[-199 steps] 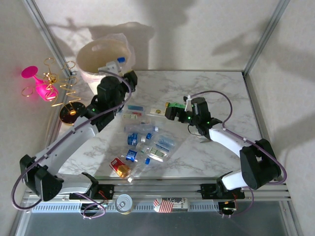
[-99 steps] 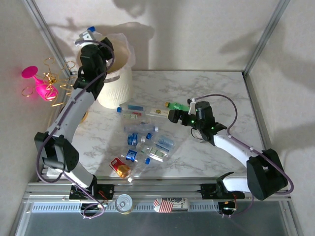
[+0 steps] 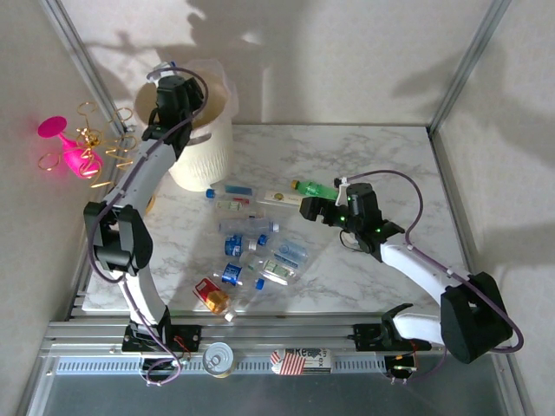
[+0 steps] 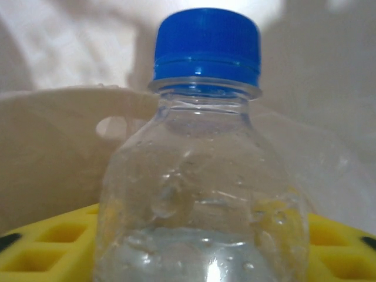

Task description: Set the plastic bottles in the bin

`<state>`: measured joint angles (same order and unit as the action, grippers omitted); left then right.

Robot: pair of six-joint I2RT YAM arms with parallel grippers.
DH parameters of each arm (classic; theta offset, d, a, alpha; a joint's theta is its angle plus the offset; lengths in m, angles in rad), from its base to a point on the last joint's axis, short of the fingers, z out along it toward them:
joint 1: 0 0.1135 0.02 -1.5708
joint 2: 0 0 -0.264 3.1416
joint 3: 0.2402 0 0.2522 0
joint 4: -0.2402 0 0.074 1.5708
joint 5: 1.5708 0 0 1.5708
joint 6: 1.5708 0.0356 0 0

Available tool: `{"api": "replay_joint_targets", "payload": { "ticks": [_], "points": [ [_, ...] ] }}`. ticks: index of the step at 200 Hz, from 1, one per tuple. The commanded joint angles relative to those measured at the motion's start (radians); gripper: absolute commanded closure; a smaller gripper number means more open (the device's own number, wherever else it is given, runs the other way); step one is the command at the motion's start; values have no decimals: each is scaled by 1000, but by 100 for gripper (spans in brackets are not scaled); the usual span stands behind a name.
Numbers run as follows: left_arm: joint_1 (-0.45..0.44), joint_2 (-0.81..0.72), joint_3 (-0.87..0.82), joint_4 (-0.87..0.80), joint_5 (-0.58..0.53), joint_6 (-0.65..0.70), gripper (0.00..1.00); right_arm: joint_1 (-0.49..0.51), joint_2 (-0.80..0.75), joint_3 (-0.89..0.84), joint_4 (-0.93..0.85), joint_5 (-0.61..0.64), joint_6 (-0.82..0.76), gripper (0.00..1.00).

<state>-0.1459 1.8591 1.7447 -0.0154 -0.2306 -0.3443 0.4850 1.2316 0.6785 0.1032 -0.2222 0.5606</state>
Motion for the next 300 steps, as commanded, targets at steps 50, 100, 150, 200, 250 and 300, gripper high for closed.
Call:
{"api": "replay_joint_targets", "payload": {
  "ticks": [50,100,150,200,250,300],
  "points": [
    [-2,-83,83,-18,73,-48,0,7,18,19,-19,7,-30,1],
    [-69,-269,-66,103,166,-138,0,18,73,77,-63,-8,-81,1],
    [-213,-497,-415,308,225,-157,0,31,169,207,-193,94,-263,1],
    [-318,-664,-788,438,207,-232,0,34,378,403,-331,221,-461,1],
    [-343,-756,-1116,524,174,-390,0,21,561,577,-437,351,-641,2],
    [-371,-717,-1209,516,216,-449,0,-58,650,706,-534,348,-705,6]
  ]
}}
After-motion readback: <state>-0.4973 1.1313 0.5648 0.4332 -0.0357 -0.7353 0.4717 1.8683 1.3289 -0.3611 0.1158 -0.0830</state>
